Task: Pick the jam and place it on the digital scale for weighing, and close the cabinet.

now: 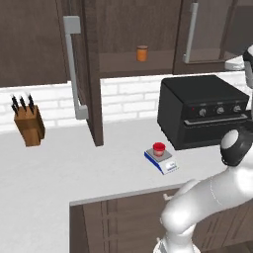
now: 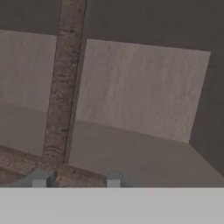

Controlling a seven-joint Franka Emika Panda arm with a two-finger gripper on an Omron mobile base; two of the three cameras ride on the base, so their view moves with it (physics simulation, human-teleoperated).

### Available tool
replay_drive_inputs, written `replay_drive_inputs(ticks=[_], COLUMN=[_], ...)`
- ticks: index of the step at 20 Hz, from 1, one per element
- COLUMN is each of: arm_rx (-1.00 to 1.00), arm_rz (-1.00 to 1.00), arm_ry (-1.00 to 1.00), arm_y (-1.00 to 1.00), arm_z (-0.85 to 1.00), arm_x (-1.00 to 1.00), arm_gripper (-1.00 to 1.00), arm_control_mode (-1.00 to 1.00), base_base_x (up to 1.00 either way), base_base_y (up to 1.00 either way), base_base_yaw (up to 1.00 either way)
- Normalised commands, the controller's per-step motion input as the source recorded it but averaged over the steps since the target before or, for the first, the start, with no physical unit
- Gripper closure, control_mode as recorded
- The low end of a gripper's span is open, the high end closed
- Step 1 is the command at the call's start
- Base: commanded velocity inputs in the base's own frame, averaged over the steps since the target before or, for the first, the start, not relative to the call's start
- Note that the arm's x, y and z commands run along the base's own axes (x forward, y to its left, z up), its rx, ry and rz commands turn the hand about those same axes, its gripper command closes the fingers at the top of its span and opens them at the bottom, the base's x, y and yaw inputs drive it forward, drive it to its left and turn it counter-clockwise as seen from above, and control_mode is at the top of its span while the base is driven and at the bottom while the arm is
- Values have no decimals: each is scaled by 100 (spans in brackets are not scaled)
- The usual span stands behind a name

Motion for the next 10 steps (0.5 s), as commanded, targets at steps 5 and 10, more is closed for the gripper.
replay_drive_inputs(ticks=[5,10], arm_rx=[0,2], arm_rz=[0,0], arm_ry=[-3,-17], arm_y=[0,34], arm_z=[-26,0], arm_x=[40,-93], arm_gripper=[-100,-100], arm_control_mode=[-100,-100], base_base_x=[0,0], base_base_y=[0,0], base_base_yaw=[0,0])
